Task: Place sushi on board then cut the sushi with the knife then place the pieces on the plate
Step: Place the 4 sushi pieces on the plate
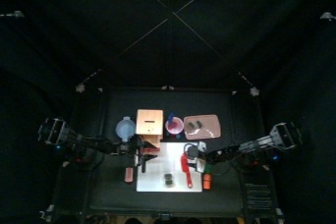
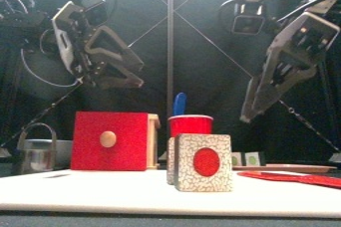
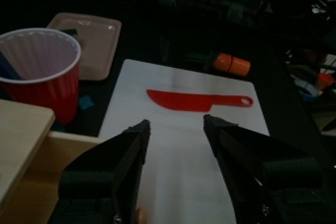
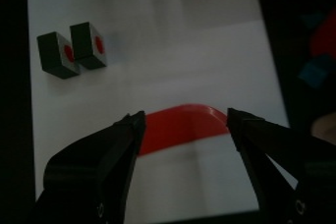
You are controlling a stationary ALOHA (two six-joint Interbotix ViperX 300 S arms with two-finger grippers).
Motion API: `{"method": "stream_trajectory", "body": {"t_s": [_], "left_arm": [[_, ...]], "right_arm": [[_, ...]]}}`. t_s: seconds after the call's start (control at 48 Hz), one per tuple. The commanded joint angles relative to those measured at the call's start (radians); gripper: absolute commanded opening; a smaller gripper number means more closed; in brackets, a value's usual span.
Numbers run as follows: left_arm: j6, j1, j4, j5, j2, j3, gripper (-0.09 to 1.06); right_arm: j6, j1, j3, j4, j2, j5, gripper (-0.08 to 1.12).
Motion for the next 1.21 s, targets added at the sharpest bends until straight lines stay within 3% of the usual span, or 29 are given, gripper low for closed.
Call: {"method": "stream_trajectory", "body": {"t_s": [0.021,0.312,0.708,1.208], "left_arm": [[0.000,0.005,-0.003,-0.006,-0.014,-0.021,0.85],[0.000,0.005,-0.003,-0.006,-0.011,-0.008,0.85],[0.000,0.002,-0.012,-0.006,-0.011,-0.002,0.85],[0.002,0.000,-0.043,-0.005,-0.014,0.011,0.85]], "right_arm": [[0.002,0.011,-0.103,-0.034,0.061,-0.044,0.96],[0.002,0.041,-0.187,-0.029,0.132,-0.078,0.96],[0.002,0.055,-0.183,0.037,0.155,-0.107,0.96],[0.002,0.046,-0.179,0.052,0.202,-0.126,0.95]]}}
